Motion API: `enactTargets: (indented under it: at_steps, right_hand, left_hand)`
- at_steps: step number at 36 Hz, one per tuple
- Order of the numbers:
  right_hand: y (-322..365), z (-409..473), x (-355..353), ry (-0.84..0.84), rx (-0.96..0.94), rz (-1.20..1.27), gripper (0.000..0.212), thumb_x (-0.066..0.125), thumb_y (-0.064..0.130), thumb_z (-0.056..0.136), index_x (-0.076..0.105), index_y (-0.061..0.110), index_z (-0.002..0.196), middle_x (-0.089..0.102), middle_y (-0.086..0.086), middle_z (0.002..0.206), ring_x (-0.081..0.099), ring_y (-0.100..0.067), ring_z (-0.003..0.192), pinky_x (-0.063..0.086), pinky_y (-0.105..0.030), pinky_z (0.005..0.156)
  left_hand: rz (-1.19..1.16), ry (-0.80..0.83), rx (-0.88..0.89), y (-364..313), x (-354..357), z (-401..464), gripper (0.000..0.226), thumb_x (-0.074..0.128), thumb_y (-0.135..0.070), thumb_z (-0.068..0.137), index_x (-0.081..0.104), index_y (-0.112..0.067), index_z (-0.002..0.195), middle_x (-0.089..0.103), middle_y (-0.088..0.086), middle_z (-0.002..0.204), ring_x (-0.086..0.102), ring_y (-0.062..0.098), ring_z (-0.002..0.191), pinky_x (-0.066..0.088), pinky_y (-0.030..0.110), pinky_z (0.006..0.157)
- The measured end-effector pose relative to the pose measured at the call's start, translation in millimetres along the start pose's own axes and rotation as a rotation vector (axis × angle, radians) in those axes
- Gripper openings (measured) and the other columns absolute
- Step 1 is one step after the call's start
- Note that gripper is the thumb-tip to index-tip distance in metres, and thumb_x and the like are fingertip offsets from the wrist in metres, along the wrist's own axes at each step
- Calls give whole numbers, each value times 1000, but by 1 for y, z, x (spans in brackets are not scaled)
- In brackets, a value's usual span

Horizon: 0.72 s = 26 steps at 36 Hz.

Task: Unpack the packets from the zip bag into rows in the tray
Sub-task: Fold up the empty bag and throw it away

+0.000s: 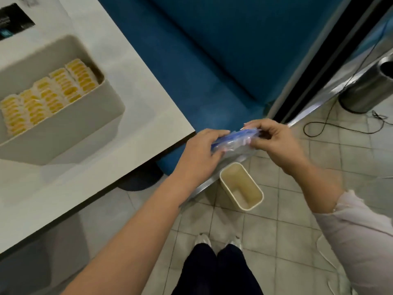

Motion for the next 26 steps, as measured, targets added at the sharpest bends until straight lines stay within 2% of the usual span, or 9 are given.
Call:
enactTargets:
  at_steps: [1, 5, 8, 10, 13, 17, 19, 23, 26]
  right_hand:
    - [-15, 0, -6, -24, 19, -57, 30, 65, -12, 75, 67, 11, 94, 64, -3, 101, 60, -8, 83, 51, -25, 79]
    - [-75, 0, -17, -64, 90, -185, 27, 67, -2, 77, 62, 18, 94, 62, 9, 92, 57, -3, 69, 50, -19, 68]
    - [-130, 0, -21, -105, 137, -202, 31, 72, 2, 77, 58, 23, 94, 59, 12, 90, 57, -4, 75, 51, -18, 69]
    - [-172, 2, -23, -125, 159, -199, 31, 74, 2, 76, 59, 24, 91, 60, 11, 87, 58, -6, 75, 49, -15, 67]
    - [-241, 6, -20, -141, 225, -210, 32, 74, 2, 75, 60, 28, 86, 63, 2, 86, 60, -13, 73, 50, -16, 66]
    - [-327, 6, -8, -131, 256, -320, 30, 73, 12, 79, 69, 27, 105, 69, -2, 96, 62, -11, 74, 53, -28, 72]
    - [-363, 7, 0, -133, 258, -391, 31, 71, 14, 82, 69, 23, 111, 66, -3, 96, 61, -11, 72, 49, -24, 73]
    - [-427, 12, 17, -133, 359, -449, 29, 67, 18, 86, 69, 25, 113, 64, -4, 96, 60, -15, 75, 34, -15, 65]
    - [-469, 18, 30, -198, 471, -409, 30, 67, 17, 84, 70, 25, 112, 65, -3, 96, 57, -13, 78, 30, -13, 63]
  left_hand:
    - [-3, 28, -3, 6, 14, 7, 36, 64, -11, 82, 63, -20, 117, 64, -7, 110, 51, -1, 96, 28, -4, 82]
    - [-69, 125, -35, 40, 75, 34, 32, 64, -8, 83, 67, -24, 111, 66, -9, 107, 55, -1, 94, 35, -2, 81]
    - [-105, 194, -105, 74, 127, 51, 30, 65, -9, 82, 70, -29, 104, 68, -8, 105, 60, 7, 98, 48, 20, 87]
    - [-103, 238, -108, 99, 164, 62, 30, 66, -8, 80, 71, -27, 103, 67, -7, 107, 60, 9, 101, 47, 26, 91]
    - [13, 364, -52, 134, 221, 73, 31, 65, -10, 82, 69, -25, 109, 66, -5, 111, 59, 11, 103, 43, 21, 91]
    - [109, 542, -50, 183, 295, 80, 30, 62, -13, 86, 65, -20, 115, 65, -5, 108, 59, 12, 100, 42, 19, 87]
    - [133, 581, -71, 207, 328, 83, 27, 60, -15, 87, 65, -20, 113, 66, 0, 109, 60, 17, 101, 47, 28, 88]
    - [229, 637, -106, 250, 384, 90, 24, 56, -16, 88, 63, -24, 109, 64, 3, 112, 59, 21, 102, 46, 28, 83]
    - [366, 694, -66, 276, 419, 97, 29, 54, -15, 89, 61, -26, 115, 62, 5, 115, 58, 24, 104, 46, 30, 84]
Point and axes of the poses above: each hand's wrist, its own z-axis towards the middle knuckle, its own x-axis out of the palm, y = z × x, the point moved 4 cm from there along z, towards the middle knuckle
